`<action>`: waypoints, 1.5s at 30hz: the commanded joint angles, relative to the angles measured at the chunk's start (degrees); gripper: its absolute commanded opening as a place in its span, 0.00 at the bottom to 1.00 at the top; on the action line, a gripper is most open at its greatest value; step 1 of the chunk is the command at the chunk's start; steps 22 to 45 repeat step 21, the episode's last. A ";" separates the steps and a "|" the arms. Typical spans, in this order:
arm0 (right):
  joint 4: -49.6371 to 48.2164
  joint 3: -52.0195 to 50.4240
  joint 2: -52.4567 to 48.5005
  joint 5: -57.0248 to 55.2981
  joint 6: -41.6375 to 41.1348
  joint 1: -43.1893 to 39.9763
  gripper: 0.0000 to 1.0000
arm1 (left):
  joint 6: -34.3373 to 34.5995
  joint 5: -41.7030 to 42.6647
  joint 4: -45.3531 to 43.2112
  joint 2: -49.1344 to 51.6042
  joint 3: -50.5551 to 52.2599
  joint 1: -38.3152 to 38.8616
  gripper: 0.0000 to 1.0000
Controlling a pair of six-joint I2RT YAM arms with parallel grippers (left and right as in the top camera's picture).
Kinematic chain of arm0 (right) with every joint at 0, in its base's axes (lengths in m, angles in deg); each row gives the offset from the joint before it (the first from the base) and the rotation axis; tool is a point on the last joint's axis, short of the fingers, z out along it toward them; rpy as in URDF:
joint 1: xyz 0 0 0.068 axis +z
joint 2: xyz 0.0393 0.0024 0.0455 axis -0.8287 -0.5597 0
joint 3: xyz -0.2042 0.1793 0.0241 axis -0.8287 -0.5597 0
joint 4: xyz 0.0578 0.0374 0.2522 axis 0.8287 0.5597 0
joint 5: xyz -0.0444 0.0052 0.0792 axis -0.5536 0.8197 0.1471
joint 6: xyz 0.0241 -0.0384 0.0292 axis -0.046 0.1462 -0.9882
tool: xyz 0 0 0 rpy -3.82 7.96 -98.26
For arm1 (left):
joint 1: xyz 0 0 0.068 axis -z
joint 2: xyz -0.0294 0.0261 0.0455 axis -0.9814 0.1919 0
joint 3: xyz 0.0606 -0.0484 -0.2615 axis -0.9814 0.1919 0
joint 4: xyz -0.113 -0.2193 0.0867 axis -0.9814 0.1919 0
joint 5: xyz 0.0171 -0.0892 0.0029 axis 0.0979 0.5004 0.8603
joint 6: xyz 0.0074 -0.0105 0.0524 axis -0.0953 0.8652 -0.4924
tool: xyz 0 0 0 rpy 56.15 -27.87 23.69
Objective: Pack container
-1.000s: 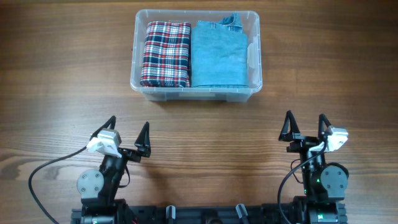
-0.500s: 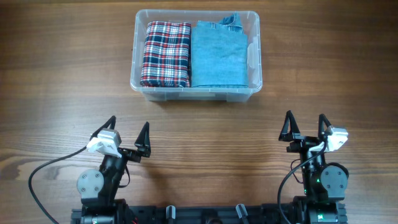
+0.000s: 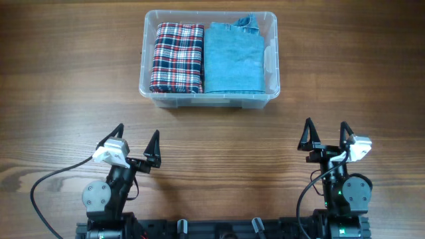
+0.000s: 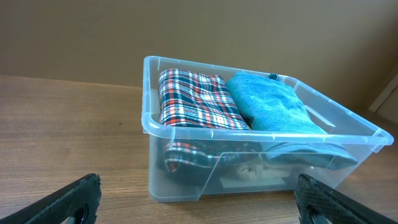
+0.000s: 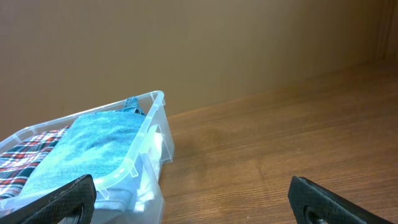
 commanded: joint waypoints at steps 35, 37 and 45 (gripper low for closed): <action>-0.04 -0.13 0.46 1.11 1.01 0.31 1.00 | -1.29 0.26 0.07 -0.61 0.24 -0.48 1.00; -0.04 -0.13 0.46 1.11 1.01 0.31 1.00 | -1.29 0.26 0.07 -0.61 0.24 -0.48 1.00; -0.04 -0.13 0.46 1.11 1.01 0.31 1.00 | -1.29 0.26 0.07 -0.61 0.24 -0.48 1.00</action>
